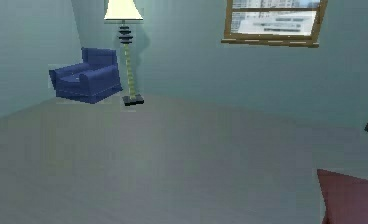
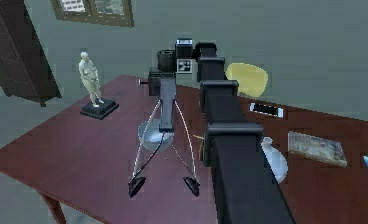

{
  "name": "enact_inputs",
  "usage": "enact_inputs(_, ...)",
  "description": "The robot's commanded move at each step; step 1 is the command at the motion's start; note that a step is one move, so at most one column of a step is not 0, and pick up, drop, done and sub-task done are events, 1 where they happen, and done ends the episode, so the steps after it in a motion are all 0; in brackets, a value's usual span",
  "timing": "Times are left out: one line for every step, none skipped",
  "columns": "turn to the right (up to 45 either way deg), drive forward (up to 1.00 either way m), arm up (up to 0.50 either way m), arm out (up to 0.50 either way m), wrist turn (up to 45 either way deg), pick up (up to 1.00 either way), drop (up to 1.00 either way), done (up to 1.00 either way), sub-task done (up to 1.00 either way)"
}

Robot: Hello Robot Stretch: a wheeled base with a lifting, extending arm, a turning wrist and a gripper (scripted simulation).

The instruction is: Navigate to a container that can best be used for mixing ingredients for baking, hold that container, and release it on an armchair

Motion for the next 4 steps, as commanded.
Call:
enact_inputs(0.0, 0.0, 0.0, 0.0, 45.0, 0.0, 0.0, 0.0, 0.0)
enact_inputs(0.0, 0.0, 0.0, 0.0, 45.0, 0.0, 0.0, 0.0, 0.0)
enact_inputs(0.0, 0.0, 0.0, 0.0, 45.0, 0.0, 0.0, 0.0, 0.0)
enact_inputs(0.0, 0.0, 0.0, 0.0, 18.0, 0.0, 0.0, 0.0, 0.0)
